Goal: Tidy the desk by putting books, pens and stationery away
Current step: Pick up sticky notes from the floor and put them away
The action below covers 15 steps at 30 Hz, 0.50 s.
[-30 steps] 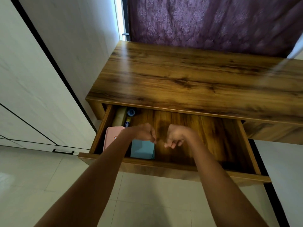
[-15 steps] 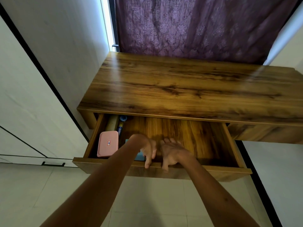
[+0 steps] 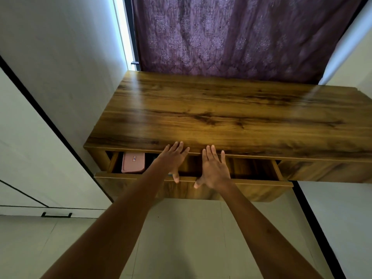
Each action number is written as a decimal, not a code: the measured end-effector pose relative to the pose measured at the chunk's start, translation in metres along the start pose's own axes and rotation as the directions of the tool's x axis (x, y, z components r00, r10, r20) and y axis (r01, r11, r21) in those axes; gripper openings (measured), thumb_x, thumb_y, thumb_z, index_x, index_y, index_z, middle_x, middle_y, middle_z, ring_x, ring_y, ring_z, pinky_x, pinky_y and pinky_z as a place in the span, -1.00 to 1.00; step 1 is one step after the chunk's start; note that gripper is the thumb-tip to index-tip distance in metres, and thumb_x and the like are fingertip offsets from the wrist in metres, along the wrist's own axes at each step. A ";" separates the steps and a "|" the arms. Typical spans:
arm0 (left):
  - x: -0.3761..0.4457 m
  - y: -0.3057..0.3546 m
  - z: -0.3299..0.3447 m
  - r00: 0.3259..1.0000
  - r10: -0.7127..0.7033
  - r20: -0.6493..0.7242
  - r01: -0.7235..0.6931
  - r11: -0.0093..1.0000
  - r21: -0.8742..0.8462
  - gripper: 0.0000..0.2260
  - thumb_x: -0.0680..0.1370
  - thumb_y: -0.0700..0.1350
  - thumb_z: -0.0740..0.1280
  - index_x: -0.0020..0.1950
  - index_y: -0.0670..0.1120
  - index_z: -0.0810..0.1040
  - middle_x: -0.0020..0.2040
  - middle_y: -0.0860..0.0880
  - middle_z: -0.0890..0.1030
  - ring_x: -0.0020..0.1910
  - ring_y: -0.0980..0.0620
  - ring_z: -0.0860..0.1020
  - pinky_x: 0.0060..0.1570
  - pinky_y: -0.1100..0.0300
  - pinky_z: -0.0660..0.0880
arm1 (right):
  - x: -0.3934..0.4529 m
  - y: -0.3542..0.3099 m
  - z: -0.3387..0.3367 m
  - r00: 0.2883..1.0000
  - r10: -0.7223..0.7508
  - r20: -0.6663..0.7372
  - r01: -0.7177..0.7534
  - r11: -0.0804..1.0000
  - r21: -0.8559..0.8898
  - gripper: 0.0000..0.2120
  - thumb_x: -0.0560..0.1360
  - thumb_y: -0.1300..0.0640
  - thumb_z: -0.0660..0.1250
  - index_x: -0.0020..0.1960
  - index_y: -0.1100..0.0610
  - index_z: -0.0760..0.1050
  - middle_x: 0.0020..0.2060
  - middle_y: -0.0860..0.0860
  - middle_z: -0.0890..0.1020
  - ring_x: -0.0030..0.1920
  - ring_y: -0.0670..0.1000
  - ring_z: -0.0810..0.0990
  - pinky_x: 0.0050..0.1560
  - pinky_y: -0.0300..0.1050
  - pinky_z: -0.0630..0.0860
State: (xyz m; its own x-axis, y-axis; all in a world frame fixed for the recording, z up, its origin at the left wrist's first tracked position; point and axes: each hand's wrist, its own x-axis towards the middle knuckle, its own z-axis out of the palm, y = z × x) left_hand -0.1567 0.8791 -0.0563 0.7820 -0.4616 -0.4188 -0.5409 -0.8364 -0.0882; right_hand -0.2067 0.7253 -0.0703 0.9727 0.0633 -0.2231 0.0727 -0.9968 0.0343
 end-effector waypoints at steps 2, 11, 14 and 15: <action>0.005 0.000 -0.005 1.000 -0.003 -0.009 0.003 1.000 0.022 0.04 0.38 0.00 0.50 0.55 -0.18 -0.20 0.56 -0.22 -0.18 0.54 -0.22 -0.16 0.51 -0.10 -0.06 | 0.008 0.004 0.001 1.000 -0.002 0.013 0.001 0.997 0.083 0.12 0.32 -0.20 0.46 0.54 0.22 -0.17 0.55 0.14 -0.13 0.54 0.11 -0.22 0.50 0.13 -0.20; 0.019 0.030 -0.020 0.978 -0.103 -0.184 0.138 0.972 0.191 -0.52 0.56 -0.30 0.25 0.45 -0.31 0.20 0.42 -0.37 0.28 0.39 -0.32 0.33 0.29 -0.04 0.42 | 0.021 0.011 0.014 0.958 -0.095 -0.269 0.077 0.994 -0.075 -0.37 0.54 0.20 0.26 0.51 0.27 0.06 0.52 0.21 0.12 0.54 0.13 0.07 0.53 -0.01 0.01; 0.027 0.032 -0.013 0.954 -0.121 -0.275 0.183 0.960 0.212 -0.62 0.56 -0.28 0.24 0.36 -0.29 0.29 0.32 -0.35 0.41 0.28 -0.30 0.44 0.19 -0.03 0.47 | 0.025 0.012 0.014 0.936 -0.082 -0.343 0.048 0.993 -0.107 -0.38 0.35 0.27 0.49 0.36 0.31 0.38 0.35 0.28 0.42 0.39 0.15 0.41 0.39 0.00 0.34; 0.030 0.032 -0.009 0.943 -0.115 -0.312 0.187 0.959 0.211 -0.65 0.56 -0.26 0.25 0.32 -0.27 0.31 0.28 -0.33 0.44 0.24 -0.29 0.47 0.17 -0.03 0.48 | 0.028 0.013 0.015 0.922 -0.087 -0.377 0.052 0.994 -0.101 -0.40 0.18 0.25 0.60 0.20 0.30 0.55 0.19 0.26 0.58 0.22 0.13 0.58 0.22 -0.01 0.51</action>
State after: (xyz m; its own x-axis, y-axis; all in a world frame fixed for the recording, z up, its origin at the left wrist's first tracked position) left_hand -0.1477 0.8361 -0.0630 0.8965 -0.4310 -0.1025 -0.4378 -0.8266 -0.3537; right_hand -0.1817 0.7136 -0.0911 0.9737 0.1635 0.1589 0.1451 -0.9820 0.1211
